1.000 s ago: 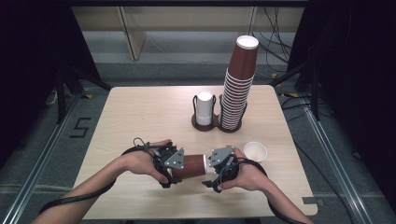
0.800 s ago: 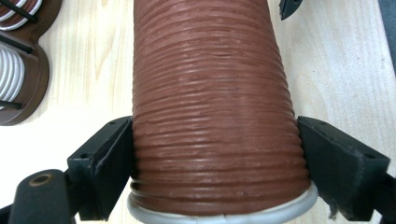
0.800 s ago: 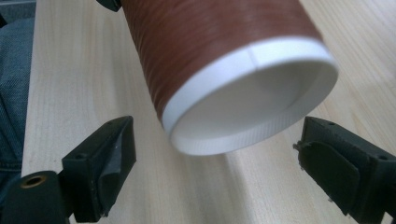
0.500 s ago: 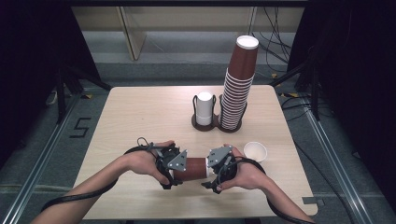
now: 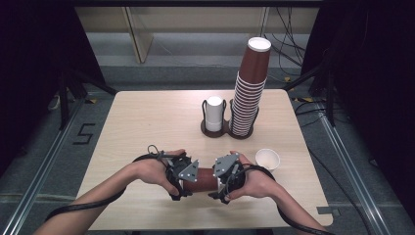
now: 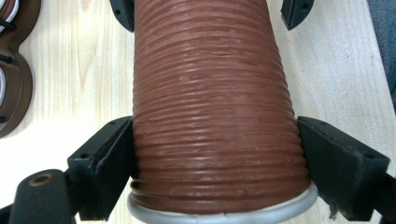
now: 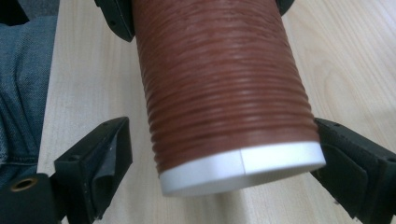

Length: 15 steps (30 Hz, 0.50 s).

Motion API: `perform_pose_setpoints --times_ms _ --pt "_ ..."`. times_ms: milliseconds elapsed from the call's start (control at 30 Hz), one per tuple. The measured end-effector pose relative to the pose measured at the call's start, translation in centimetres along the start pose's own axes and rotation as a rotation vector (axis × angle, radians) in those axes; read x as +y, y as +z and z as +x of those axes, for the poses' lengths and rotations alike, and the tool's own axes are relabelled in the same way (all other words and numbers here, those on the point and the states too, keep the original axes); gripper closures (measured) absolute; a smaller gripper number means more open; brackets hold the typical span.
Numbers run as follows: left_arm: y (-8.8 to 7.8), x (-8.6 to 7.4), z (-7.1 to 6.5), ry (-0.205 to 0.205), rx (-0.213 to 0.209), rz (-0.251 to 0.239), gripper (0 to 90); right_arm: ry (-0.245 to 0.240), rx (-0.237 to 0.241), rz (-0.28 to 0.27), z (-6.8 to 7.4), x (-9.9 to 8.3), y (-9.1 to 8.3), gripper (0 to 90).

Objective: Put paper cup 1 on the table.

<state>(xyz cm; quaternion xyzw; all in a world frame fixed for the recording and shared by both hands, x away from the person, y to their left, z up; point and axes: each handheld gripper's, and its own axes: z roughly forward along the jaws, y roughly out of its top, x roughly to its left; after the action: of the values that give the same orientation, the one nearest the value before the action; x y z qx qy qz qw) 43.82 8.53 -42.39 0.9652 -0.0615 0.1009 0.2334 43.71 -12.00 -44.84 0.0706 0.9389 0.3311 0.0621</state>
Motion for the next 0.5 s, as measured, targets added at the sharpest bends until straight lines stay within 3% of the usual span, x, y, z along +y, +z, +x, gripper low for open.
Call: perform_pose_setpoints --times_ms 267,300,500 --pt "0.12 0.29 -0.03 0.007 -0.007 0.006 14.1 -0.035 0.012 -0.002 -0.14 0.27 0.25 14.7" --pt "0.12 0.34 -0.03 0.009 -0.006 0.003 14.1 -0.011 0.013 0.004 0.06 0.28 0.22 14.7" --pt "0.10 0.54 -0.10 0.016 -0.011 0.007 14.1 -0.032 0.021 0.003 -0.07 0.45 0.43 15.3"
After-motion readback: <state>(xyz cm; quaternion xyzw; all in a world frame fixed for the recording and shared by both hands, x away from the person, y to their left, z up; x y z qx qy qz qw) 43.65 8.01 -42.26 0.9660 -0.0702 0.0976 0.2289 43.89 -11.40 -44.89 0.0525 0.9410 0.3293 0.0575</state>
